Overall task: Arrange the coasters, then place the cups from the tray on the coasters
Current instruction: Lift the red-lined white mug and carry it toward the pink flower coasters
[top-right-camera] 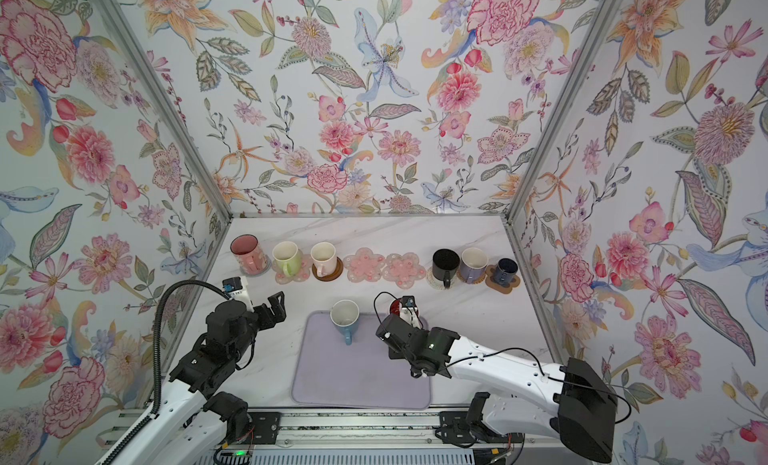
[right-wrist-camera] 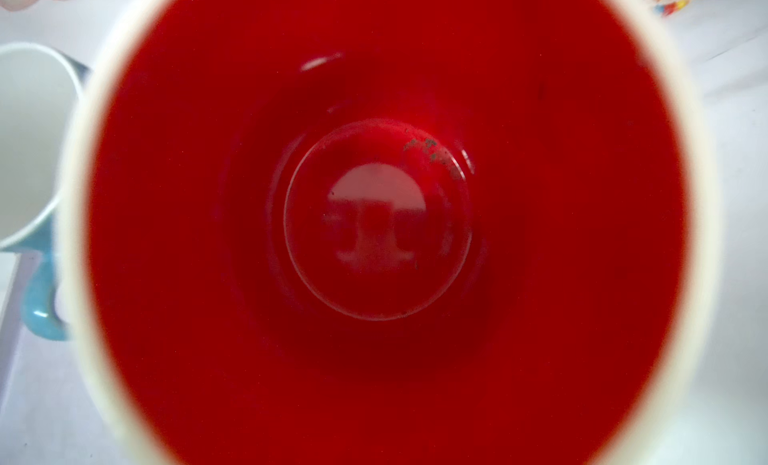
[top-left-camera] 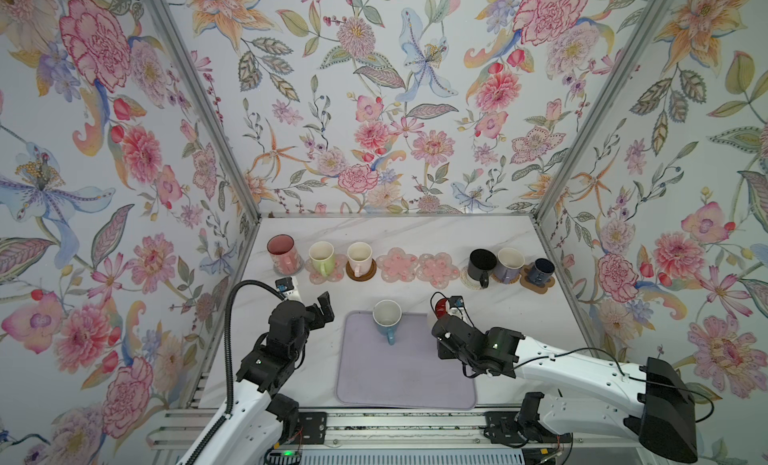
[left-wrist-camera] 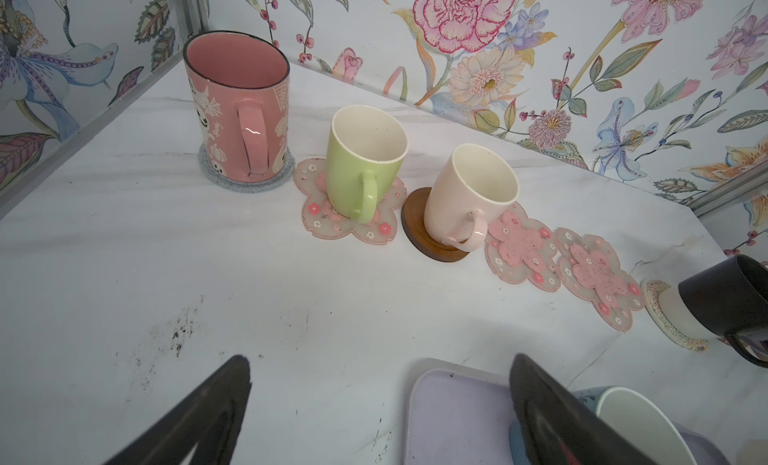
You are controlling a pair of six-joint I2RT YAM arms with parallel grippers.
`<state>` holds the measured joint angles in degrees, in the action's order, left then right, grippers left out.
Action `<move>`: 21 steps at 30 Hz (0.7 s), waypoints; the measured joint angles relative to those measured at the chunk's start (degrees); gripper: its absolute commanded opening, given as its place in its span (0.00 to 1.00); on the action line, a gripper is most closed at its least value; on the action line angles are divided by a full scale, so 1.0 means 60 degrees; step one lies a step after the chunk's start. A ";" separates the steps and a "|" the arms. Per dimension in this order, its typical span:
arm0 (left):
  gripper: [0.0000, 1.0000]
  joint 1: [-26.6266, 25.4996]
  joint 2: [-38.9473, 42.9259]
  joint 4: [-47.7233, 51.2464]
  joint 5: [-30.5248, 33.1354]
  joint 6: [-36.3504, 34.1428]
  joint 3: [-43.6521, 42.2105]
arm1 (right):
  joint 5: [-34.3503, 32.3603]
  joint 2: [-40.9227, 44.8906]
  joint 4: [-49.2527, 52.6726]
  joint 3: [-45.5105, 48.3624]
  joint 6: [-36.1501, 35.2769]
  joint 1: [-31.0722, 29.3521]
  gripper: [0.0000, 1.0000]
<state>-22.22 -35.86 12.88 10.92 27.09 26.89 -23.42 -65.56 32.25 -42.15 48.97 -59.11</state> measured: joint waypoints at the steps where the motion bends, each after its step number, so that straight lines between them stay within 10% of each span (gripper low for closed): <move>1: 0.99 0.0000 0.0029 0.0025 0.0000 0.0004 0.0000 | 0.0007 0.0058 0.0015 0.0000 -0.0113 0.0208 0.00; 21: 0.99 0.0000 0.0375 0.0419 0.0007 0.0004 -0.0007 | 0.1249 -0.3268 -0.1002 -0.2929 -0.3308 0.4000 0.00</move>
<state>-22.22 -33.61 15.40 10.96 27.11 26.85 -15.92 -85.17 26.24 -59.72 29.12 -35.11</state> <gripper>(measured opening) 0.989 0.155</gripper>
